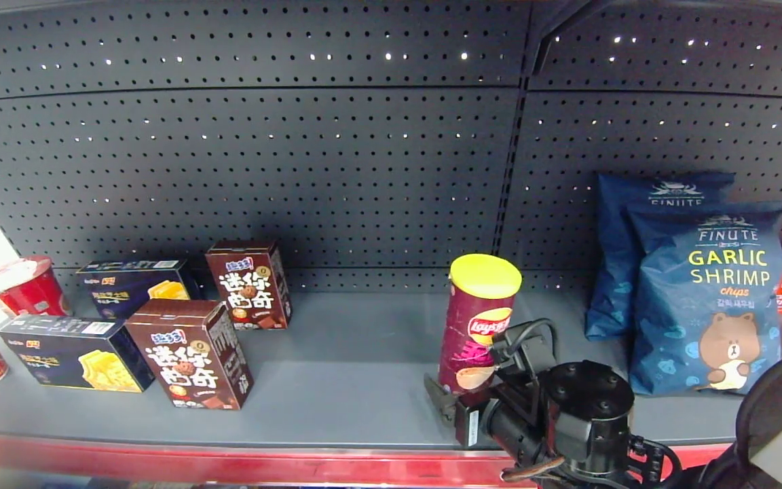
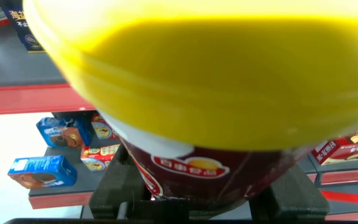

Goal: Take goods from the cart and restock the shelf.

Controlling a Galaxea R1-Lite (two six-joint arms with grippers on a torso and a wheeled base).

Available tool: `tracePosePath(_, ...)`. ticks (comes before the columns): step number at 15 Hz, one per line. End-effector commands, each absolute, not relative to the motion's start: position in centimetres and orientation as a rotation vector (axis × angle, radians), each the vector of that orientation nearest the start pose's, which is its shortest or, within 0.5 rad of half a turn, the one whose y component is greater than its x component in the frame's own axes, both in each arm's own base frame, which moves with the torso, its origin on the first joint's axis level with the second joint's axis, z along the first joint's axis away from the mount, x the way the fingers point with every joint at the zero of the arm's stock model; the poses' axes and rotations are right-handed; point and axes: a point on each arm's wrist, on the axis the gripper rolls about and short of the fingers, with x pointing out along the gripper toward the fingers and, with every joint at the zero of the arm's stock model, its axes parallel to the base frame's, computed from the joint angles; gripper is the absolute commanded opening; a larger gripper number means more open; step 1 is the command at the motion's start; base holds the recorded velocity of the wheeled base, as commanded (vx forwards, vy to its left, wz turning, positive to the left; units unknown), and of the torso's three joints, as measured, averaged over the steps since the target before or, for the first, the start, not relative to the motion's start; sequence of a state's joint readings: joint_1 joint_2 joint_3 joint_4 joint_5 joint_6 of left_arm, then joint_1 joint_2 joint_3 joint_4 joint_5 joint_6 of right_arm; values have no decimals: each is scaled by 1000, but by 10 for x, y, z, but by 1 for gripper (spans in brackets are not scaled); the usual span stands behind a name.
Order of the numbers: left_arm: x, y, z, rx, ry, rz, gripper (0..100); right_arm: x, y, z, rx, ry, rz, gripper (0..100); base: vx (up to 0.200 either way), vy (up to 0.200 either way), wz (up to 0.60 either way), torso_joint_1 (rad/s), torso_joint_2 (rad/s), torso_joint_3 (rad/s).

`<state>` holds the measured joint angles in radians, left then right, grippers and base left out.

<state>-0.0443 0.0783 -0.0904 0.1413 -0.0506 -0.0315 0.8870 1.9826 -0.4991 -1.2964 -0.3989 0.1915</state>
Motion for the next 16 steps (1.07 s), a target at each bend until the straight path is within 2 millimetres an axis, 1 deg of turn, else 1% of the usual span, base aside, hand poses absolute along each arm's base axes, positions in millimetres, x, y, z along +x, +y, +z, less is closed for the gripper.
tracePosePath(1,-24,0,88,-33,130,-93,0,201,233,86,70,200,471,100,0,0,0,0,0,0)
tracePosePath(4,-24,0,88,-33,130,-93,0,194,227,88,67,198,473,100,0,0,0,0,0,0)
tracePosePath(7,-24,0,88,-33,130,-93,0,170,210,95,48,209,498,100,0,0,0,0,0,0)
tracePosePath(8,-24,0,88,-33,130,-93,0,165,206,96,38,208,502,100,0,0,0,0,0,0)
tracePosePath(9,-24,0,88,-33,130,-93,0,157,194,101,15,197,507,100,0,0,0,0,0,0)
tracePosePath(10,-24,0,88,-32,130,-91,0,153,189,103,13,195,507,100,0,0,0,0,0,0)
tracePosePath(11,-24,0,88,-32,130,-91,0,145,178,105,11,197,507,100,0,0,0,0,0,0)
tracePosePath(13,-24,0,88,-32,130,-91,0,133,157,101,-8,224,493,100,0,0,0,0,0,0)
tracePosePath(14,-24,0,88,-32,130,-91,0,135,150,101,-5,227,462,100,0,0,0,0,0,0)
tracePosePath(16,-24,0,88,-32,130,-91,0,150,140,101,3,226,379,100,0,0,0,0,0,0)
